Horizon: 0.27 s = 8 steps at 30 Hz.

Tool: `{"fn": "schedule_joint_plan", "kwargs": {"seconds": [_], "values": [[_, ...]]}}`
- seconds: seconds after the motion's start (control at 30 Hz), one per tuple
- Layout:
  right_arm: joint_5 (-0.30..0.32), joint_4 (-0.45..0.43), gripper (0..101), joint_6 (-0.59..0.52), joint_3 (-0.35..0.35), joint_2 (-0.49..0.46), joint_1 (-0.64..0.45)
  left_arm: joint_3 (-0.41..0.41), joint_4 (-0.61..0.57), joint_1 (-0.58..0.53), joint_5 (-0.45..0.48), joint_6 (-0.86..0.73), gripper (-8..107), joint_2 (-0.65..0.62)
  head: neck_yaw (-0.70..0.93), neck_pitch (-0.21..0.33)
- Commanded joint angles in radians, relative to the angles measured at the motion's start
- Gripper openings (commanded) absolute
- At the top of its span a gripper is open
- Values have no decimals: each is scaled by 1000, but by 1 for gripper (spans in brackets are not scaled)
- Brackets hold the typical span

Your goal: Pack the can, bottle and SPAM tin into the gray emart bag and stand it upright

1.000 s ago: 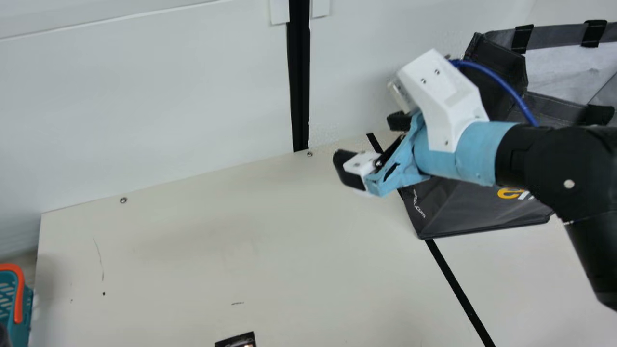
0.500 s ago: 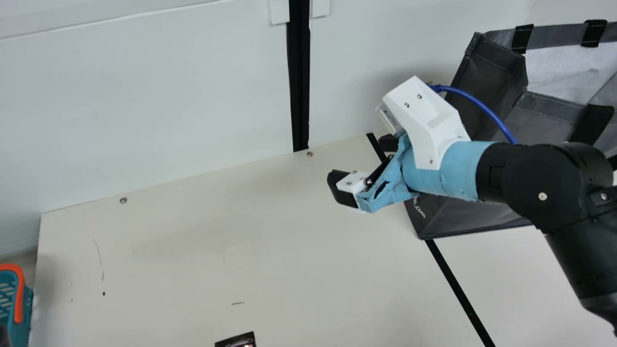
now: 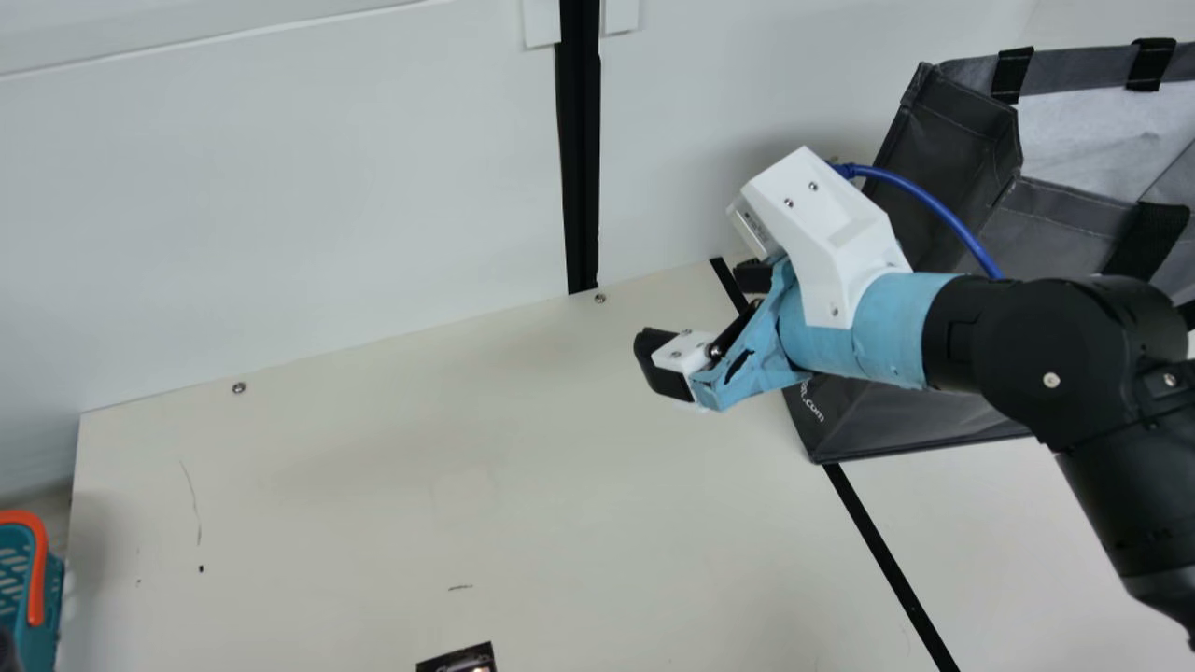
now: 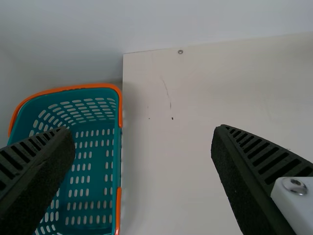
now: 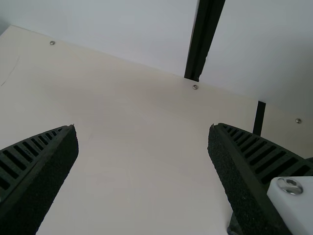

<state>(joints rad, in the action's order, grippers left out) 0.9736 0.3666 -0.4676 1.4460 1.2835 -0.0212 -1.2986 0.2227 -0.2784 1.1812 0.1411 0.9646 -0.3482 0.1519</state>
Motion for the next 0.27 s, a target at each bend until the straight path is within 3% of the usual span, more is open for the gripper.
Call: {"fn": "schedule_joint_plan", "kwargs": {"seconds": [0.0,0.23], "values": [[0,0,95,0,0,0,0,0,0,0,0,0,90,0,-1,23],[0,0,95,0,0,0,0,0,0,0,0,0,90,0,-1,23]]}}
